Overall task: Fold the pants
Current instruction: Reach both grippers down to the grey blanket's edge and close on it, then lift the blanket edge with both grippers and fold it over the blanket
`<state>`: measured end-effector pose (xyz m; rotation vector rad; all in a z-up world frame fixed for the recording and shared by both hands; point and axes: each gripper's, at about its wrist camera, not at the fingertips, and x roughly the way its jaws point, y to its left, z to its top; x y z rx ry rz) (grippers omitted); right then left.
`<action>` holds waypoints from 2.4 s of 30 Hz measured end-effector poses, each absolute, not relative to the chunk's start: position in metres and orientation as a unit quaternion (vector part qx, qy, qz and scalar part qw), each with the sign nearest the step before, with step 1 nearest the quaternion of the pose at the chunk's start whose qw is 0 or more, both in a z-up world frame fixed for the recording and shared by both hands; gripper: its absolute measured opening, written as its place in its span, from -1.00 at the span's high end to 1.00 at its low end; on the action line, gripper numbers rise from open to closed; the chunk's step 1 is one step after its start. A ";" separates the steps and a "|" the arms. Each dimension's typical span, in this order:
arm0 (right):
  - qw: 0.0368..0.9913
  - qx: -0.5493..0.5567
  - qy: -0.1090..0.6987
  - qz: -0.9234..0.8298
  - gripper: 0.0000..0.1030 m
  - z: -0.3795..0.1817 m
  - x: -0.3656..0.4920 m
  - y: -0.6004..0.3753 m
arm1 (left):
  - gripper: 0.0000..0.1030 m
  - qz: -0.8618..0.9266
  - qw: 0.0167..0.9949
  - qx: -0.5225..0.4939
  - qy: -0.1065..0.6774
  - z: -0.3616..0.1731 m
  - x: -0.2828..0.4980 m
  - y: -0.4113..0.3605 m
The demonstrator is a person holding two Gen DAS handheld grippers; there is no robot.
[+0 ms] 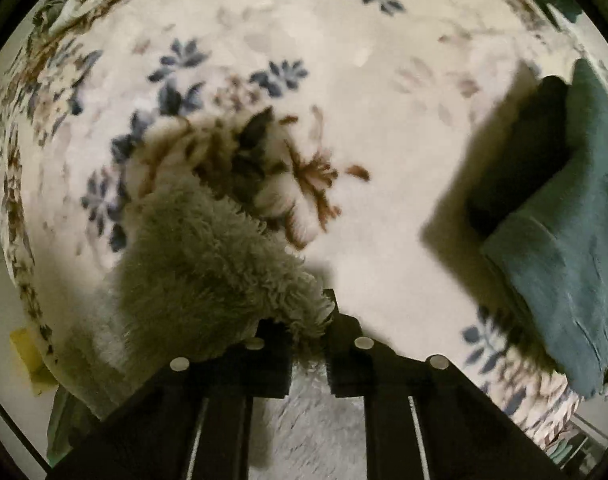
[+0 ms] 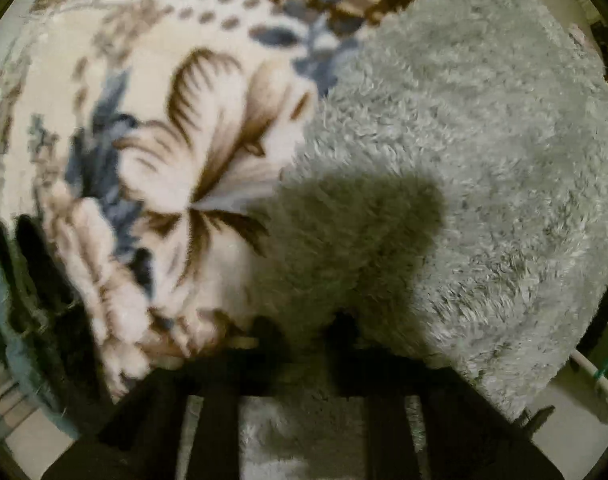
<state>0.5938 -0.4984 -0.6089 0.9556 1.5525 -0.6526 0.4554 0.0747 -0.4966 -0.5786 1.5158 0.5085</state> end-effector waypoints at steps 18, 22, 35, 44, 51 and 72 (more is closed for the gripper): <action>0.753 0.402 0.510 -0.104 0.84 -0.411 0.548 -0.487 | 0.84 0.180 0.768 -0.298 0.538 -0.368 0.379 0.103; 0.770 0.376 0.506 -0.098 0.84 -0.410 0.473 -0.492 | 0.84 0.182 0.764 -0.266 0.559 -0.383 0.314 0.093; 0.682 0.307 0.644 -0.161 0.84 -0.551 0.302 -0.517 | 0.83 0.263 0.634 -0.176 0.706 -0.554 0.175 0.087; 0.621 0.303 0.711 -0.131 0.47 -0.594 0.275 -0.527 | 0.62 0.230 0.662 -0.170 0.692 -0.538 0.175 0.079; 0.660 0.393 0.622 -0.150 -0.42 -0.557 0.259 -0.606 | -0.29 0.228 0.686 -0.205 0.660 -0.515 0.174 0.084; 0.690 0.466 0.462 -0.306 0.89 -0.505 0.222 -0.764 | -0.28 0.260 0.666 -0.199 0.671 -0.559 0.178 0.079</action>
